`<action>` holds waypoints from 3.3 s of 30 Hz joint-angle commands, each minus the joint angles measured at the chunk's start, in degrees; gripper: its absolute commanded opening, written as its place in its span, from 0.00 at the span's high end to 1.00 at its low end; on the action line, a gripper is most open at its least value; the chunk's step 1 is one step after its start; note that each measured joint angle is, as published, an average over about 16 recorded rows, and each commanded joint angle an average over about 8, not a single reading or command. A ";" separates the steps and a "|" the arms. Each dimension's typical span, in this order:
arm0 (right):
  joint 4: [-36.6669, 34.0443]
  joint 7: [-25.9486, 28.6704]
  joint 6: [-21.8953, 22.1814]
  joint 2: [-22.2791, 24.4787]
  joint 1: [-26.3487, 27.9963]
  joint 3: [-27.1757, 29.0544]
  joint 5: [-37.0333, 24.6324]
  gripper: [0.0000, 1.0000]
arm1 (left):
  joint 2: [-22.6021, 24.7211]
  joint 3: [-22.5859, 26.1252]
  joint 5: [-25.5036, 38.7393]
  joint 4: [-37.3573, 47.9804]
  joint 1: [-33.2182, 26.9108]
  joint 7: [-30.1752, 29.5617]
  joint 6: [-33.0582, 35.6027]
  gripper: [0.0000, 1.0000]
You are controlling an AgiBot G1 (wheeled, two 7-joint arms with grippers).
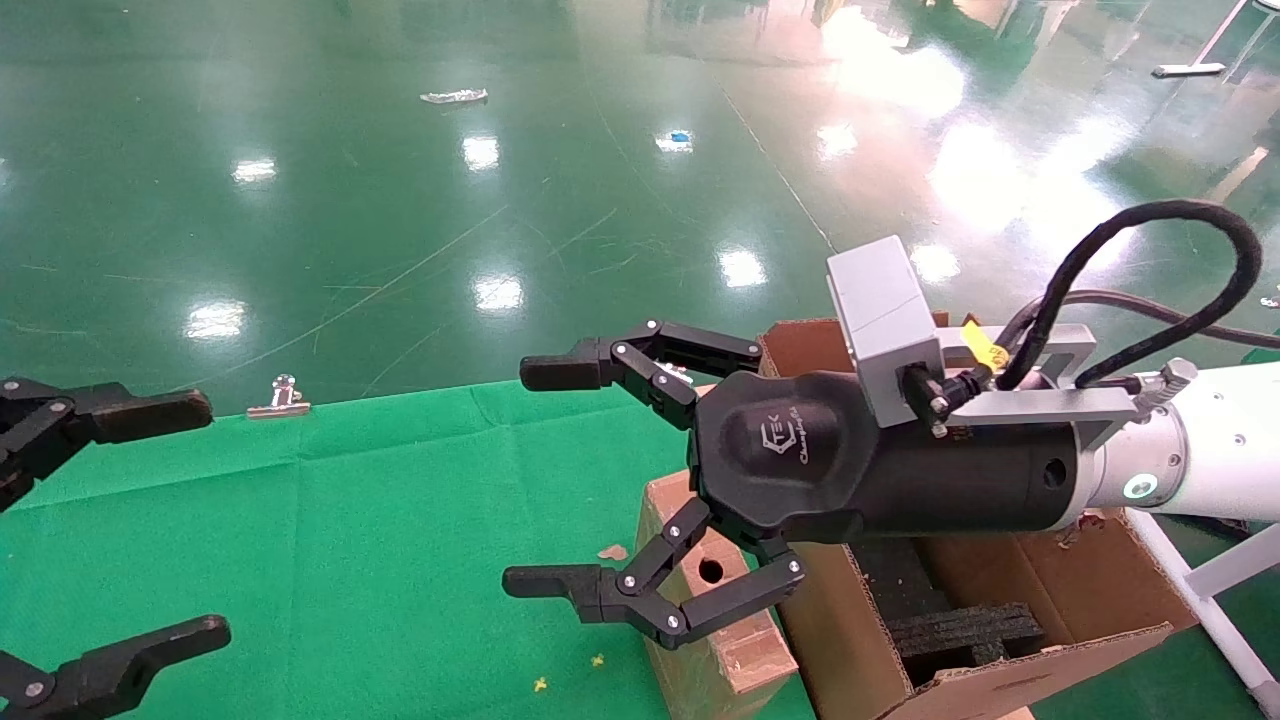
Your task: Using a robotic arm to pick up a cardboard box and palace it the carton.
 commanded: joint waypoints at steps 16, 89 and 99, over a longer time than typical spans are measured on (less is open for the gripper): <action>2.23 2.25 0.75 0.31 1.59 -2.08 -4.31 0.00 | 0.00 0.03 -0.01 0.04 -0.02 0.03 0.01 0.00; -1.32 66.59 -4.07 -16.52 65.05 -79.61 -31.25 0.00 | -0.12 0.34 -0.22 0.06 -0.10 0.18 -0.11 0.00; -8.18 73.04 -3.11 -19.65 61.96 -82.96 -28.55 0.00 | -0.14 0.38 -0.25 0.06 -0.11 0.20 -0.13 0.00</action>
